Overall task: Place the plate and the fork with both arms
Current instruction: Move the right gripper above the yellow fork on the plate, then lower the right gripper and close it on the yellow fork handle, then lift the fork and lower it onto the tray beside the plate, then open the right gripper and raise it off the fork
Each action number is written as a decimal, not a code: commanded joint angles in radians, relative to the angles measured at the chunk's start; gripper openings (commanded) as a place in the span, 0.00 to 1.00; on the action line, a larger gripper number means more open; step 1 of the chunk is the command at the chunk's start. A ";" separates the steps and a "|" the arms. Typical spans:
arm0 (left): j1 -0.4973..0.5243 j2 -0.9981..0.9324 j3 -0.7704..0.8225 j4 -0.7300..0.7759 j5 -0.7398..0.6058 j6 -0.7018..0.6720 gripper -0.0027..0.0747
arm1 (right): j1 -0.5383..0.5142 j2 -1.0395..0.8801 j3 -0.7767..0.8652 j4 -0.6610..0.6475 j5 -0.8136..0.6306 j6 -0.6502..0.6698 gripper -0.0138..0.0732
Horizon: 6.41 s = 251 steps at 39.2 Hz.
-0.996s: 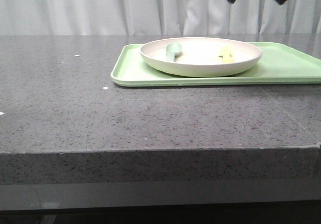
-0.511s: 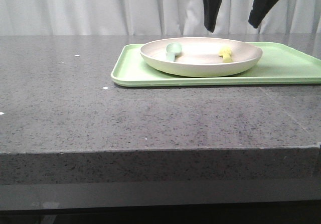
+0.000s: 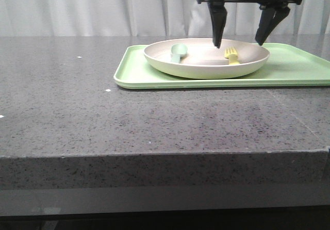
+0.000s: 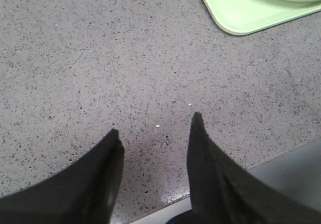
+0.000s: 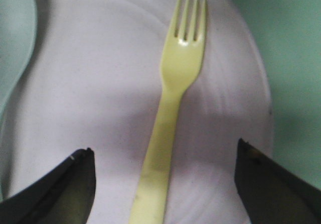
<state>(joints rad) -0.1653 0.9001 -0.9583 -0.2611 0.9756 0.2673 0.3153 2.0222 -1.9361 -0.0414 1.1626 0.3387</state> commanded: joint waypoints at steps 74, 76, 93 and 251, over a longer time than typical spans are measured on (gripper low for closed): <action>0.002 -0.005 -0.026 -0.013 -0.054 0.001 0.43 | -0.006 0.021 -0.035 0.018 -0.059 0.005 0.47; 0.002 -0.005 -0.026 -0.013 -0.054 0.001 0.43 | -0.006 0.021 -0.035 0.018 -0.057 0.005 0.47; 0.002 -0.005 -0.026 -0.013 -0.054 0.001 0.43 | -0.006 0.021 -0.035 0.018 -0.049 0.005 0.23; 0.002 -0.005 -0.026 -0.002 -0.031 0.001 0.43 | -0.172 -1.434 1.137 0.101 -0.461 -0.374 0.61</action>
<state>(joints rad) -0.1653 0.9001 -0.9583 -0.2460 0.9990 0.2711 0.1445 0.6106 -0.7959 0.0693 0.7945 -0.0292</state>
